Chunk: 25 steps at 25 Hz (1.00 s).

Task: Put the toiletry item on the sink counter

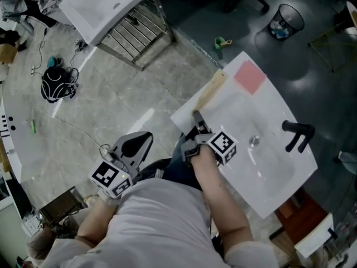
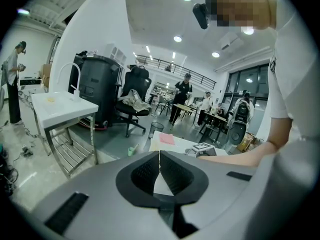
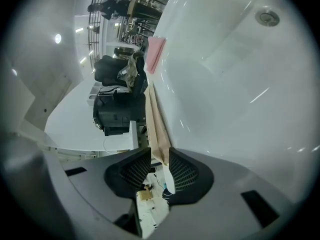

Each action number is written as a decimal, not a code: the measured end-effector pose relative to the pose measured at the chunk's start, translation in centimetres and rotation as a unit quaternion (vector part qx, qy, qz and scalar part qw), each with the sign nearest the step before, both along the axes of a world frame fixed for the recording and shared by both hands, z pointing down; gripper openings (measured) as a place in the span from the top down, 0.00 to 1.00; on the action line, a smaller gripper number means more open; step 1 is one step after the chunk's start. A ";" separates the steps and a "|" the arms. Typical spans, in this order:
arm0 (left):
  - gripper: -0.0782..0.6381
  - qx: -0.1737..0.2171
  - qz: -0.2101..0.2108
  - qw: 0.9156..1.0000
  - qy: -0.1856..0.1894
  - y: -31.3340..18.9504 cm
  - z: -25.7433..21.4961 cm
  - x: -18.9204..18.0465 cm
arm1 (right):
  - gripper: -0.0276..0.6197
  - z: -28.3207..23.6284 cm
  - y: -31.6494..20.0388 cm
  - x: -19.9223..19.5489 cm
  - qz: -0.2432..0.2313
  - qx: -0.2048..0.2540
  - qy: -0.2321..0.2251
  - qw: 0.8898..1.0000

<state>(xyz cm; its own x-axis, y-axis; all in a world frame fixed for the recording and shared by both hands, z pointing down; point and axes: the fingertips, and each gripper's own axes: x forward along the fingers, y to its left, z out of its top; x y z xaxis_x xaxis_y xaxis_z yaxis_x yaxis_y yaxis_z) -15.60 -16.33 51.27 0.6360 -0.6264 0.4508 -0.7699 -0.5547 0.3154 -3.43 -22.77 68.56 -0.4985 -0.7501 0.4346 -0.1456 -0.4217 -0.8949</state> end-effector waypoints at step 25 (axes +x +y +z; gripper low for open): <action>0.87 0.019 0.000 1.000 0.006 0.5 -1.6 -0.7 | 0.64 -2.3 -0.5 -0.4 -0.002 0.029 -0.002 1.000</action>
<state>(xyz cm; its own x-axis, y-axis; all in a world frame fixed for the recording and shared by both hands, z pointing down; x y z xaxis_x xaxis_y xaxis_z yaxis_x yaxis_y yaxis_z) -16.30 -15.83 49.68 0.6416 -0.6425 0.4190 -0.7658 -0.5672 0.3029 -3.82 -23.24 66.30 -0.5040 -0.7718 0.3877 -0.1429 -0.3682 -0.9187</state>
